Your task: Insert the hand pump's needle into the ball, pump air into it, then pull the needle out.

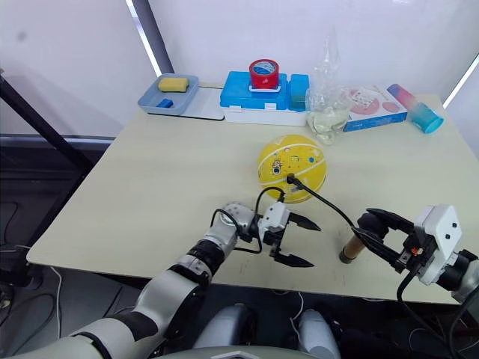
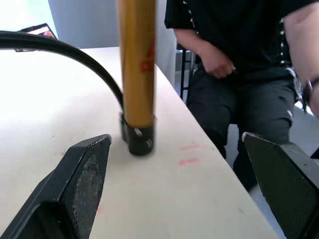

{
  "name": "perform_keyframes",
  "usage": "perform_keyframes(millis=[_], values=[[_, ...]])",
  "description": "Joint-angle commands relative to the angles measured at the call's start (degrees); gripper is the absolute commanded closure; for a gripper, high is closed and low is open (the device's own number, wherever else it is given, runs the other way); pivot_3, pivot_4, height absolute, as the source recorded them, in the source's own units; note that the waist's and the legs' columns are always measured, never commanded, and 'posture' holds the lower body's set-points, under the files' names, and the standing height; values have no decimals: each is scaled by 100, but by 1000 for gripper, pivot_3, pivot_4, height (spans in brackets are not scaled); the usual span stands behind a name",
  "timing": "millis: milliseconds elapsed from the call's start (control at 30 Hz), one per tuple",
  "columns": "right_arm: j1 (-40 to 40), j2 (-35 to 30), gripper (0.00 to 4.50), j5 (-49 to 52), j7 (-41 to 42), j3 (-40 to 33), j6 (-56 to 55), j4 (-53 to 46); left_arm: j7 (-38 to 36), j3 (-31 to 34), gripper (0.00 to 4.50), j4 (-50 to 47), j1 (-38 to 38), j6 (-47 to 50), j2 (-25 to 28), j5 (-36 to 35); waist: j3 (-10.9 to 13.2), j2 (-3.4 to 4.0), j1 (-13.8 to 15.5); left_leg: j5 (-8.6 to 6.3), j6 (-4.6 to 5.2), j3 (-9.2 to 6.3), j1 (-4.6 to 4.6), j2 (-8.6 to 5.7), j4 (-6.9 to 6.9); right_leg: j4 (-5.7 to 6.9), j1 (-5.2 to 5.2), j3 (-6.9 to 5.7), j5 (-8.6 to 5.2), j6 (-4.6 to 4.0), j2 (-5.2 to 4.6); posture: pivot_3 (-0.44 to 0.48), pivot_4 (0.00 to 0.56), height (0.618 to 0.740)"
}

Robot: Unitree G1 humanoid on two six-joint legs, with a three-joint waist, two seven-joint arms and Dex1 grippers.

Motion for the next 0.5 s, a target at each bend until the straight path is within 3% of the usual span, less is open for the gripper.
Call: perform_keyframes(millis=[33,267,500], values=[[-185,-169,2485,-136,109,-306,-122,160,-370,177,0,-1107,255,657,410,-614,1,2,-9,0,0,1,0,0,0,-2,0,-1,0,0,-1,0,150,737],[-367,-433,2485,-508,400,-473,-328,470,-446,226,0,-2940,967,1672,1563,-1340,2,11,-13,0,-1,12,5,-2,-2,-4,-2,-1,0,0,-10,0,150,737],[-522,-895,2485,-1166,908,-379,-828,782,-444,509,0,-4153,1385,2393,2683,-2053,4,13,-1,0,-1,39,16,-4,-14,3,-22,-5,0,-1,-21,0,150,737]])
